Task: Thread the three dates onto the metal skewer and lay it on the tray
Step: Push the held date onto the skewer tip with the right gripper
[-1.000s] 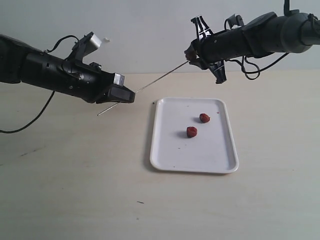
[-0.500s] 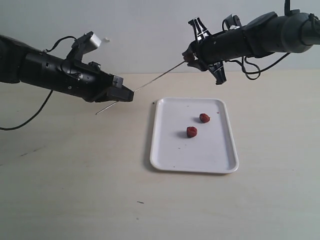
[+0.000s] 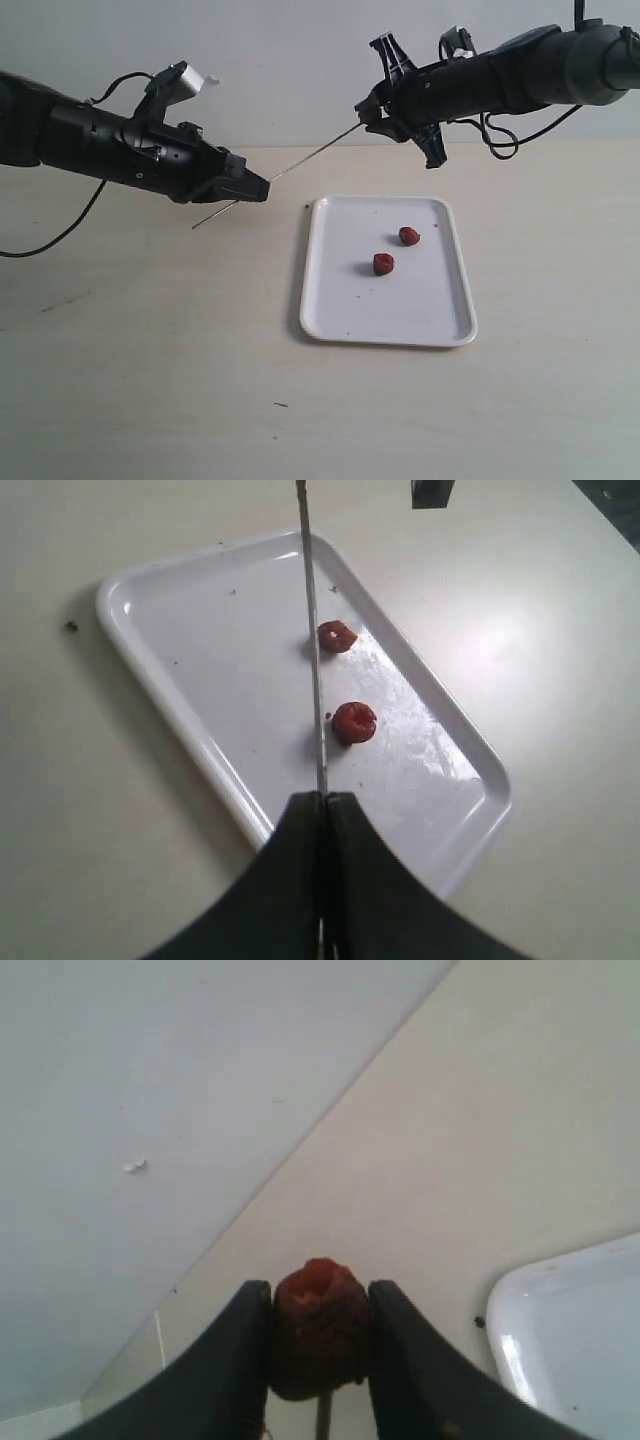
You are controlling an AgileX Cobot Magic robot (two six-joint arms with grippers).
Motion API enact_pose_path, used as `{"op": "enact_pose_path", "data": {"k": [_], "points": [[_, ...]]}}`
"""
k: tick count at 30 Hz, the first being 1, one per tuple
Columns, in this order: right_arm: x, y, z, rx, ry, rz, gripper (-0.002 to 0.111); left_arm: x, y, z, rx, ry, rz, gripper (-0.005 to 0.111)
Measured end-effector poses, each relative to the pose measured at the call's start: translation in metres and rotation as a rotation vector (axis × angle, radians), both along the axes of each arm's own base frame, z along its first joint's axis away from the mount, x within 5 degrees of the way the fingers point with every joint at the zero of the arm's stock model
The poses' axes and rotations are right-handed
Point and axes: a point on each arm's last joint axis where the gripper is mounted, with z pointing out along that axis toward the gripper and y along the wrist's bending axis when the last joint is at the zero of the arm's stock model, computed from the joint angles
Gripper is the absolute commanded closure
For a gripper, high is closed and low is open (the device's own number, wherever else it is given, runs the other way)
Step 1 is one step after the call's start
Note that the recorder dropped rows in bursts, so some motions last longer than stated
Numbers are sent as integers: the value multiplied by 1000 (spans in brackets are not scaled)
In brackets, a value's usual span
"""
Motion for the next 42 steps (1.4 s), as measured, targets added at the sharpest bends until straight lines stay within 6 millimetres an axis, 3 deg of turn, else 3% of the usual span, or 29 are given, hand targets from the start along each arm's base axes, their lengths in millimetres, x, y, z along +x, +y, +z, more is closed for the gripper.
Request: {"op": "enact_pose_path", "data": {"k": [6, 27, 36, 42], "points": [[0, 0, 0, -5, -9, 15, 84, 0, 0, 0, -4, -2, 6, 107], [-1, 1, 0, -43, -36, 61, 84, 3, -6, -2, -62, 25, 49, 107], [-3, 16, 0, -58, -51, 106, 84, 2, -25, -5, -27, -14, 114, 107], [-8, 28, 0, -51, -46, 173, 84, 9, -31, -20, -33, -12, 187, 107]]}}
